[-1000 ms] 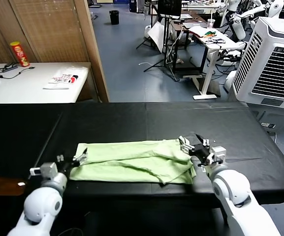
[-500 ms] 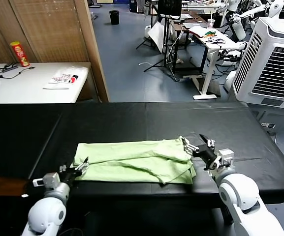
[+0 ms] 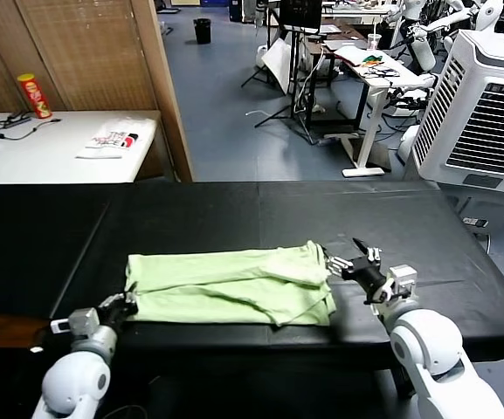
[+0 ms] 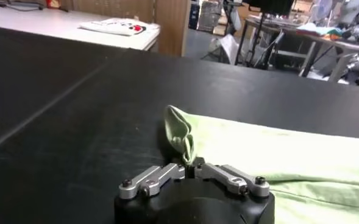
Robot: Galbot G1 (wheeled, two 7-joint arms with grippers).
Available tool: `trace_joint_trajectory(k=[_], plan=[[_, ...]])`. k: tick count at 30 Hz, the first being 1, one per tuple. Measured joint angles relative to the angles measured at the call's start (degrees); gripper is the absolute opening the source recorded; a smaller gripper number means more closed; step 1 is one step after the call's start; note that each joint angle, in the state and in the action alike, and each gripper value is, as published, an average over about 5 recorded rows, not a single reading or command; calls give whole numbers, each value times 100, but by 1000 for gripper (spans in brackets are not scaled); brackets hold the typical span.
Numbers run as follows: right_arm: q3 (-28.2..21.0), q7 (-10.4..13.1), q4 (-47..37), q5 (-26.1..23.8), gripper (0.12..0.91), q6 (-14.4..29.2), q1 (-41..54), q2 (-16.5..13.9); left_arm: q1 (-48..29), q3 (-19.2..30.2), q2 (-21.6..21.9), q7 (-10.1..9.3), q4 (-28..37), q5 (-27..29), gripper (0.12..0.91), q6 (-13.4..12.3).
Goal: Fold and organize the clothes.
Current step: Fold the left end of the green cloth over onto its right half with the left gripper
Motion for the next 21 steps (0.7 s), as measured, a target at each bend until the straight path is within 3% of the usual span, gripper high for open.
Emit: trace_joint_trajectory(k=[5, 10, 15, 21], plan=[[101, 10, 21, -1, 798, 9, -86, 47, 9, -301, 597, 79, 275, 873, 167, -289], [120, 12, 29, -54, 798, 27, -165, 114, 84, -596, 1232, 56, 382, 1282, 167, -316], [140, 11, 53, -182, 798, 37, -271, 199, 48, -463, 1262, -100, -23, 987, 167, 24], [280, 7, 138, -349, 798, 57, -448, 250, -135, 280, 675, -538, -885, 126, 167, 688]])
